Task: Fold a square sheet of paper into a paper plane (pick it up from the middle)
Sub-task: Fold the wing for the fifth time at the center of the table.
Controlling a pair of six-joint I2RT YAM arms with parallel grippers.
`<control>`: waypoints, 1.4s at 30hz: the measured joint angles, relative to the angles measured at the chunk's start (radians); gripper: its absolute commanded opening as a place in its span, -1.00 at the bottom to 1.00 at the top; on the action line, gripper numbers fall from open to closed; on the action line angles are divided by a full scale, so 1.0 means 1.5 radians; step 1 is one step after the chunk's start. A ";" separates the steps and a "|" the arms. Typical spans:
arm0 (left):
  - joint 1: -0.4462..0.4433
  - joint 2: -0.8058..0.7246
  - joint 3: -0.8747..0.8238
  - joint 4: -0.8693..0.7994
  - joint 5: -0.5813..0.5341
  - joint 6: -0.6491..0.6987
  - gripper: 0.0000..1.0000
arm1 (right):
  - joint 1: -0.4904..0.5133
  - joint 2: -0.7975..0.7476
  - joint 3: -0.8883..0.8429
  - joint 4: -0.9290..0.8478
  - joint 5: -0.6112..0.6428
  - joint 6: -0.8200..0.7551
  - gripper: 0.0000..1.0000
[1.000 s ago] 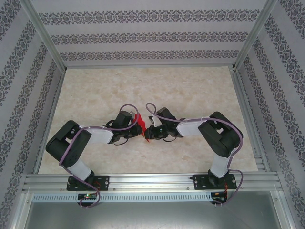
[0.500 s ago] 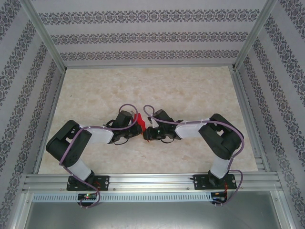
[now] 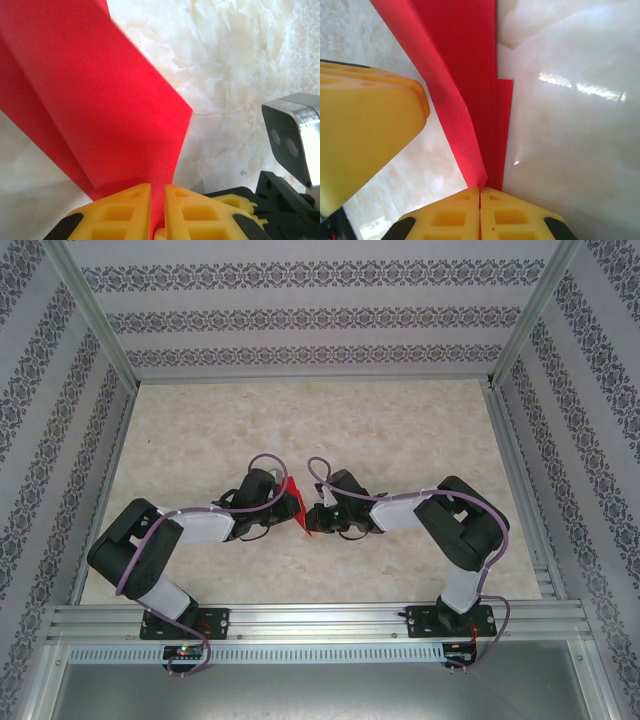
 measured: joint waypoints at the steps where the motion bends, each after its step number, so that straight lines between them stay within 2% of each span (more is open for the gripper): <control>1: 0.000 0.000 0.000 0.000 0.003 0.002 -0.69 | -0.003 0.001 -0.002 0.004 -0.006 0.003 -0.85; 14: 0.000 0.032 -0.008 0.018 0.039 0.019 -0.75 | -0.013 0.010 0.002 0.006 -0.038 0.007 -0.82; 27: -0.001 0.051 0.001 0.008 0.028 0.018 -0.79 | -0.018 0.023 0.031 -0.043 -0.055 0.010 -0.83; 36: -0.001 0.061 0.028 -0.035 0.016 0.006 -0.81 | -0.017 0.007 0.037 -0.068 -0.050 -0.007 -0.57; 42: -0.001 0.063 0.032 -0.038 0.011 -0.004 -0.81 | -0.011 -0.011 0.027 -0.103 -0.034 -0.030 -0.74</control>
